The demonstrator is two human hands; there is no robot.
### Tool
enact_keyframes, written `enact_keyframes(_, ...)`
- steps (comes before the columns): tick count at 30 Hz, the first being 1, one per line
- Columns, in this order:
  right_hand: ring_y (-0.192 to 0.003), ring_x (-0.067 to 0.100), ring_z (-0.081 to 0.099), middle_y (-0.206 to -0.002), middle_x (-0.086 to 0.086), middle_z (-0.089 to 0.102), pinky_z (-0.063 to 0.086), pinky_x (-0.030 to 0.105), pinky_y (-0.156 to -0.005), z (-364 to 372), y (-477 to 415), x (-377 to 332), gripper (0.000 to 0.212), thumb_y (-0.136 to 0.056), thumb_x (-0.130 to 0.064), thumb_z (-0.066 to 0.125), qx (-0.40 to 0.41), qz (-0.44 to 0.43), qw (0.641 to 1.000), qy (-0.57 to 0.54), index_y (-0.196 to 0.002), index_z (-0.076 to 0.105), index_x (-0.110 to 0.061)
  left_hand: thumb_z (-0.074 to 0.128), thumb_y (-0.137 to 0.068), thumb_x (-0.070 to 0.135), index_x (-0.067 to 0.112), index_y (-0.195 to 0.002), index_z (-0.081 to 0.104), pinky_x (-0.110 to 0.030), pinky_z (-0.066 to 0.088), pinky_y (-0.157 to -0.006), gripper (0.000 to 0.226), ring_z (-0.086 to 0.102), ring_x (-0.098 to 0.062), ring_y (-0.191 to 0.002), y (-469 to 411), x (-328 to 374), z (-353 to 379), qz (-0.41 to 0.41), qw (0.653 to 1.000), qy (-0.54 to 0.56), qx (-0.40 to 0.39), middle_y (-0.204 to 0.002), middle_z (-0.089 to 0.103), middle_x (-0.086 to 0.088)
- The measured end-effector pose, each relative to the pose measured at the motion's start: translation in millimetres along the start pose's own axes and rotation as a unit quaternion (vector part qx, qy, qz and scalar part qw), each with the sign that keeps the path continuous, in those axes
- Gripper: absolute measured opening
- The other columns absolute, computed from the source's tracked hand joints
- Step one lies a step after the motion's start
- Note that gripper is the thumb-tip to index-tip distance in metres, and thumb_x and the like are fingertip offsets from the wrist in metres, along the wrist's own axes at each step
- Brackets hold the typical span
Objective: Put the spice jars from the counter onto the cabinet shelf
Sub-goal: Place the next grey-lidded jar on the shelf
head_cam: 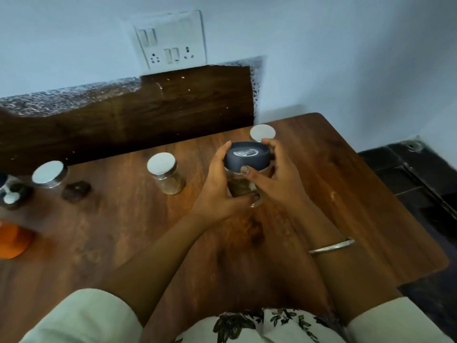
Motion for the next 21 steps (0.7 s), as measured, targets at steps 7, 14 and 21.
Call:
enact_keyframes(7,-0.108,0.013,0.062,-0.123,-0.004,0.060,0.055,0.030,-0.086,64.3,12.9,-0.6,0.084,-0.064,-0.063,0.068,-0.103,0.068,0.975,-0.185,-0.135,0.039,-0.028,0.075,-0.069,0.023,0.039,-0.142,-0.003,-0.032,0.046,-0.101,0.108,0.044,-0.005,-0.128,18.2,-7.7,-41.6,-0.055,0.996,0.065,-0.010,-0.134,0.032,0.036)
enact_keyframes(14,-0.104,0.012,0.062,-0.120,-0.006,0.059,0.055,0.035,-0.085,78.8,9.7,-8.8,0.076,-0.071,-0.058,0.063,-0.033,0.065,0.989,-0.131,-0.135,0.037,-0.027,0.054,-0.089,0.023,0.041,-0.144,-0.005,-0.039,0.051,-0.093,0.083,0.056,-0.016,-0.115,36.6,3.6,-58.3,-0.011,1.000,-0.019,-0.011,-0.144,0.040,-0.005)
enact_keyframes(21,-0.111,0.018,0.056,-0.125,0.002,0.055,0.050,0.043,-0.092,97.2,11.4,-31.9,0.076,-0.077,-0.076,0.027,-0.025,0.020,0.998,-0.056,-0.138,0.034,-0.030,0.070,-0.074,0.013,0.030,-0.142,-0.022,-0.030,0.049,-0.096,0.115,0.051,-0.008,-0.120,42.6,3.9,-72.4,-0.051,0.998,0.023,0.030,-0.137,0.036,0.014)
Point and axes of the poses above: each hand's wrist, its own y-axis away from the middle knuckle, its own z-axis out of the palm, x = y × z, the point moved 10 cm from there along -y, towards the middle knuckle
